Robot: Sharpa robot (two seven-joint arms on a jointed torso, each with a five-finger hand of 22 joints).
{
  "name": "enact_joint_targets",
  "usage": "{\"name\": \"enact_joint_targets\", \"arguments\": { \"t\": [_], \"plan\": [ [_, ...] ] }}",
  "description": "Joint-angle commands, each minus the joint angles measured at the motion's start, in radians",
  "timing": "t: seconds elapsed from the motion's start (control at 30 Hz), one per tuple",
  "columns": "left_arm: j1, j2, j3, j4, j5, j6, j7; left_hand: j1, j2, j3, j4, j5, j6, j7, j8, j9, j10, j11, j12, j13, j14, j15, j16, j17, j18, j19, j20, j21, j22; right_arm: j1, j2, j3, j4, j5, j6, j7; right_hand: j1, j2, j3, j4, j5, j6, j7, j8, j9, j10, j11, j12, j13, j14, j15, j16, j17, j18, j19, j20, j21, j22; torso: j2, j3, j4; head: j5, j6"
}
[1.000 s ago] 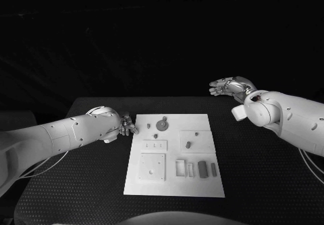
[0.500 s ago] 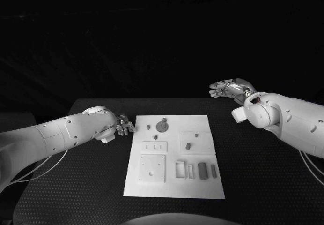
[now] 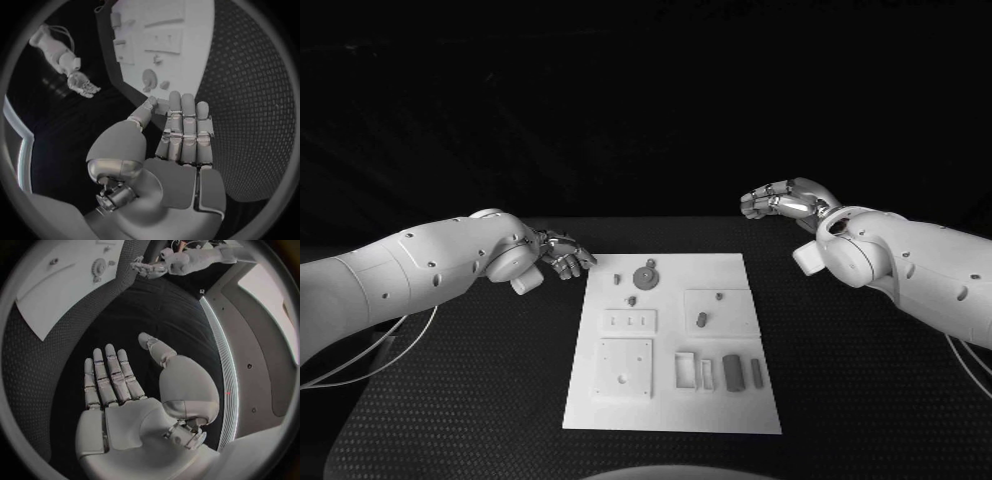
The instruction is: Assemble the parts on the task board
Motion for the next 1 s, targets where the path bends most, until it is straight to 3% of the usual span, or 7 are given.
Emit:
{"name": "enact_joint_targets", "arguments": {
  "t": [0.03,0.23,0.43,0.6,0.7,0.83,1.0],
  "plan": [
    [0.01,-0.008,0.0,0.005,0.369,0.158,0.082,0.014,0.016,0.006,-0.006,0.009,0.002,0.0,0.009,0.001,0.001,0.002,-0.006,0.0,0.001,0.001,-0.001,0.002,-0.015,-0.011,-0.034,-0.006,0.022,-0.003,0.0,0.0,0.016,-0.168,-0.017,0.03,0.024,-0.004,0.003,-0.005,-0.01,0.012,0.007,0.005,0.0,0.011,0.001,0.0,0.001,0.004,0.008,0.004,0.0,-0.007,0.007,-0.004,-0.005,0.003,-0.001,0.0018,-0.0013,0.0,0.011],
    [0.011,0.001,-0.002,-0.009,0.55,0.32,0.147,0.015,0.014,0.004,-0.006,0.007,-0.001,0.002,0.01,-0.003,0.0,0.003,-0.012,-0.001,-0.003,0.003,-0.002,0.004,-0.015,-0.025,-0.028,-0.012,0.022,-0.011,0.0,0.0,0.042,-0.256,-0.013,0.037,0.052,-0.007,0.008,-0.005,-0.027,0.024,0.001,0.011,0.001,0.017,0.0,-0.001,0.001,0.006,0.008,0.006,0.001,-0.006,0.011,-0.004,-0.008,0.006,0.001,0.0017,-0.0032,-0.002,0.028],
    [0.01,0.001,-0.006,0.006,0.619,0.454,0.185,0.005,0.022,-0.004,-0.002,-0.026,-0.006,0.005,0.013,-0.008,-0.002,0.006,-0.021,-0.001,-0.009,0.006,-0.005,0.008,-0.015,-0.04,-0.021,-0.017,0.02,-0.025,0.009,0.0,0.055,-0.307,0.0,0.042,0.097,-0.013,0.024,-0.005,-0.071,0.025,-0.023,0.011,-0.002,0.041,-0.009,0.008,0.007,0.025,0.005,0.018,0.006,0.0,0.029,-0.005,-0.011,0.008,0.001,0.002,-0.0016,-0.003,0.046],
    [0.008,-0.002,-0.01,0.021,0.662,0.532,0.201,0.006,0.024,-0.003,-0.003,-0.031,-0.008,0.006,0.013,-0.01,-0.005,0.007,-0.026,-0.002,-0.012,0.007,-0.006,0.009,-0.015,-0.044,-0.02,-0.02,0.019,-0.031,0.022,-0.001,0.07,-0.311,0.047,0.037,0.105,-0.01,0.021,-0.005,-0.107,0.027,-0.028,0.01,-0.006,0.086,-0.029,0.029,0.027,0.08,-0.019,0.053,0.031,0.02,0.081,-0.008,-0.01,0.004,0.001,0.0028,-0.0021,0.002,0.057],
    [0.008,-0.001,-0.011,0.034,0.684,0.573,0.202,0.007,0.025,-0.002,-0.003,-0.031,-0.011,0.006,0.012,-0.012,-0.006,0.008,-0.029,-0.002,-0.014,0.009,-0.007,0.01,-0.015,-0.047,-0.019,-0.022,0.018,-0.033,0.027,-0.003,0.082,-0.273,0.09,0.034,0.1,-0.007,0.013,-0.006,-0.127,0.028,-0.033,0.011,-0.008,0.142,-0.057,0.062,0.062,0.151,-0.053,0.103,0.078,0.051,0.159,-0.013,0.001,-0.004,0.001,0.002,-0.0029,-0.005,0.058],
    [0.005,0.001,-0.011,0.04,0.703,0.612,0.206,0.007,0.029,-0.002,-0.003,-0.031,-0.013,0.007,0.012,-0.013,-0.007,0.008,-0.032,-0.003,-0.017,0.01,-0.008,0.01,-0.015,-0.05,-0.018,-0.024,0.018,-0.038,0.038,-0.003,0.088,-0.189,0.159,0.033,0.1,-0.006,-0.01,-0.006,-0.133,0.029,-0.049,0.016,-0.005,0.231,-0.115,0.154,0.186,0.242,-0.113,0.202,0.199,0.106,0.301,-0.015,0.023,-0.025,0.001,0.0016,-0.0021,-0.011,0.06],
    [0.004,0.003,-0.011,0.048,0.709,0.653,0.207,0.009,0.033,0.0,-0.004,-0.03,-0.014,0.007,0.012,-0.014,-0.006,0.009,-0.034,-0.003,-0.018,0.011,-0.008,0.011,-0.015,-0.052,-0.017,-0.025,0.017,-0.041,0.047,-0.003,0.106,-0.039,0.251,0.021,0.105,0.004,-0.046,-0.013,-0.117,0.029,-0.068,0.022,0.002,0.199,-0.157,0.399,0.531,0.298,-0.173,0.34,0.457,0.162,0.448,-0.013,0.064,-0.029,0.002,0.0021,-0.0028,-0.021,0.063]
  ]
}}
